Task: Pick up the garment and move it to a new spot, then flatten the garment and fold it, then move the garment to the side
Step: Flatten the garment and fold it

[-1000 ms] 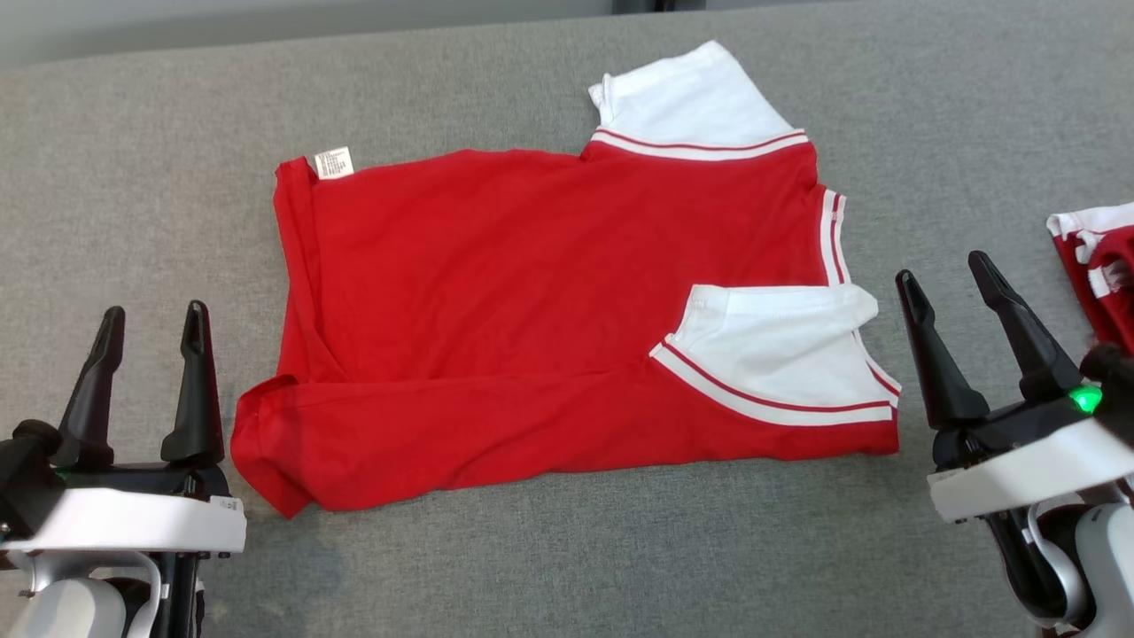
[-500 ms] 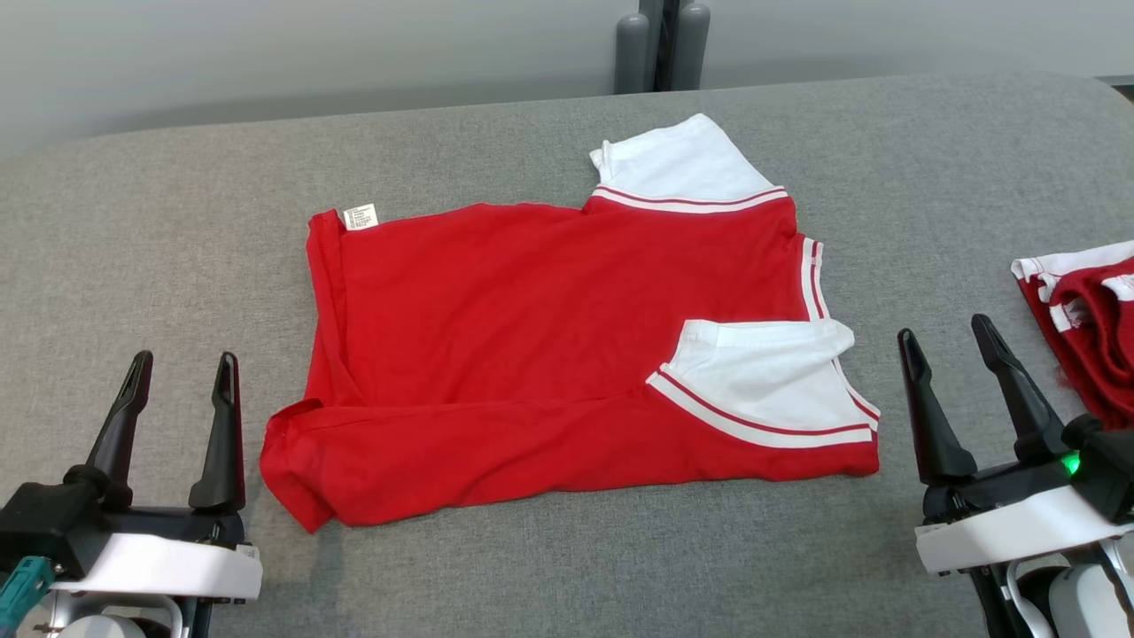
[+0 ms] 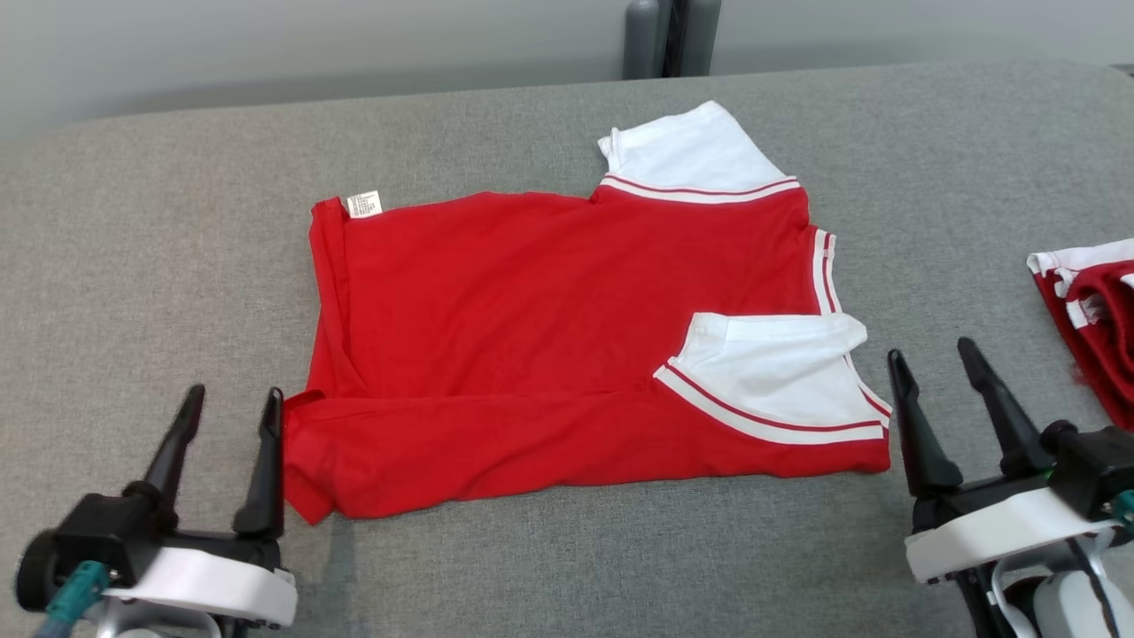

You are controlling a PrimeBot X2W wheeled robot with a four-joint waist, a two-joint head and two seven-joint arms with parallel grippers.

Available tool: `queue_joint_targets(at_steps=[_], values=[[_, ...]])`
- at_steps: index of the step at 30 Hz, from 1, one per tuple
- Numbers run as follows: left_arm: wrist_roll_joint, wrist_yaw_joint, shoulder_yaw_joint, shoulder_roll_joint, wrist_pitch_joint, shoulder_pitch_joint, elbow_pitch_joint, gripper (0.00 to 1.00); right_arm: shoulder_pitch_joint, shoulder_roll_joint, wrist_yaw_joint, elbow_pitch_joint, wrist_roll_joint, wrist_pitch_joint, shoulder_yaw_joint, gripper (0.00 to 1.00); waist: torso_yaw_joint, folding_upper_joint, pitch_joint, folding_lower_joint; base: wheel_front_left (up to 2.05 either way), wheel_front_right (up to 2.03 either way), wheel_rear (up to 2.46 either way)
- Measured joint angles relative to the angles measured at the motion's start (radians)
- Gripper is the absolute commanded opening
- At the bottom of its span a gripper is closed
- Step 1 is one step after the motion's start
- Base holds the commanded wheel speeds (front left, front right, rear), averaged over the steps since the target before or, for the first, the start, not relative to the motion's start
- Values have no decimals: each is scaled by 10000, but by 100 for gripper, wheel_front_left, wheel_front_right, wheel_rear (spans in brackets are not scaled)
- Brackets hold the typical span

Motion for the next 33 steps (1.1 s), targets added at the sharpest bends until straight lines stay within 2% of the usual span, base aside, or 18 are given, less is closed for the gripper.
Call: queue_joint_targets(at_steps=[8, 18, 19, 21, 27, 33], values=[[-397, -502, -566, -725, 2, -151, 1724, 100, -235, 272, 0, 1964, 132, -23, 424, 100, 76, 0, 588, 0, 0, 0, 0], [-997, -1227, -652, -1152, 46, -994, 3776, 100, -1110, 370, 0, 3789, 504, -186, 759, 100, 144, 0, 1086, 0, 0, 0, 0], [-1074, -1315, -660, -1179, 59, -1064, 3887, 96, -1177, 368, 0, 3902, 631, -184, 826, 47, 136, 0, 1102, 0, 0, 0, 0], [-1237, -1461, -639, -1229, 90, -1189, 4077, 0, -1281, 326, -2, 4073, 838, -192, 957, 0, 128, 0, 1101, 0, 0, 0, 0], [-1519, -1684, -656, -1244, 464, -1228, 4161, 0, -1313, 230, 0, 4180, 1360, -192, 1210, 0, 153, 0, 972, 0, 0, 0, 0], [-1808, -1574, -635, -911, 1256, -680, 3191, 0, -549, 86, 2, 3352, 1739, 104, 1160, 0, 209, 0, 680, 0, 0, 0, 0]])
